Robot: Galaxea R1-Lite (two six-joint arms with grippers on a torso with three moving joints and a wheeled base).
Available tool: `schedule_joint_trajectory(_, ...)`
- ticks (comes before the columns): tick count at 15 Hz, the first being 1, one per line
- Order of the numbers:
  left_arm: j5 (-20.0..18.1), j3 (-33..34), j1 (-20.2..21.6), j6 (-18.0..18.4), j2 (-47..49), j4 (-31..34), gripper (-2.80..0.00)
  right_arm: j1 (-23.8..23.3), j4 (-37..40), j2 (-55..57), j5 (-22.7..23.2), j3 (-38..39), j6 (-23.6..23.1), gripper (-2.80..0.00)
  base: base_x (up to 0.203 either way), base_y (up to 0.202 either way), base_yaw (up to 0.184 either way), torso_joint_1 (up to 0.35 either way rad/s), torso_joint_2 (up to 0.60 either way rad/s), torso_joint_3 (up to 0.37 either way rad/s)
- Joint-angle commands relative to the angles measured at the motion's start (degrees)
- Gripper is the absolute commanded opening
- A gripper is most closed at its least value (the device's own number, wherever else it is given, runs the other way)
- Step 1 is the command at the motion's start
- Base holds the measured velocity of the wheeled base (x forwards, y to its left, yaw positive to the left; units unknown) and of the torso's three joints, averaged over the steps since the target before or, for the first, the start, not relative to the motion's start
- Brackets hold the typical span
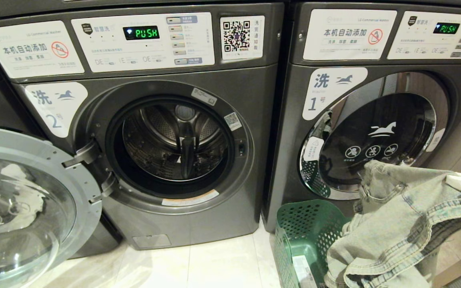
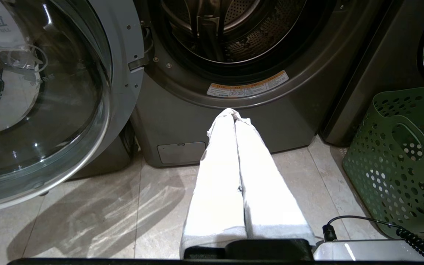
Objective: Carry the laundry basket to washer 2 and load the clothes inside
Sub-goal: Place the clothes into the washing machine
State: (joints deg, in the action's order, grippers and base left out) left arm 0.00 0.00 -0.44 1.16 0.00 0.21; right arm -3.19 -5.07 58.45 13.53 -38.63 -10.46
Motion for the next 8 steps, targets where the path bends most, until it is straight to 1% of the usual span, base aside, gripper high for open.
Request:
schedule_joint_trajectory(1, 0.0, 0.0, 0.0, -0.02, 0.09, -0.03, -2.8, 0.02, -0.03, 0.26, 0.09, -0.04, -0.09, -2.8, 0.0, 0.0, 0.0, 0.0, 0.0, 0.0)
schedule_joint_trajectory(3, 0.0, 0.0, 0.0, -0.02, 0.09, -0.05, -2.8, -0.06, -0.04, 0.26, 0.09, -0.04, -0.01, -2.8, 0.0, 0.0, 0.0, 0.0, 0.0, 0.0)
schedule_joint_trajectory(4, 0.0, 0.0, 0.0, 0.02, 0.09, -0.12, -2.8, -0.06, -0.03, 0.26, 0.09, 0.0, 0.0, -2.8, 0.003, 0.082, -0.003, 0.001, 0.01, -0.001)
schedule_joint_trajectory(5, 0.0, 0.0, 0.0, 0.04, 0.09, -0.12, -2.8, -0.06, -0.08, 0.26, 0.09, -0.04, -0.04, -2.8, 0.001, 0.127, -0.003, 0.007, 0.0, 0.006)
schedule_joint_trajectory(8, -0.09, 0.0, 0.0, 0.07, 0.09, -0.12, -2.8, -0.06, -0.11, 0.26, 0.09, -0.04, -0.09, -2.8, 0.0, 0.195, 0.0, 0.001, 0.0, 0.007)
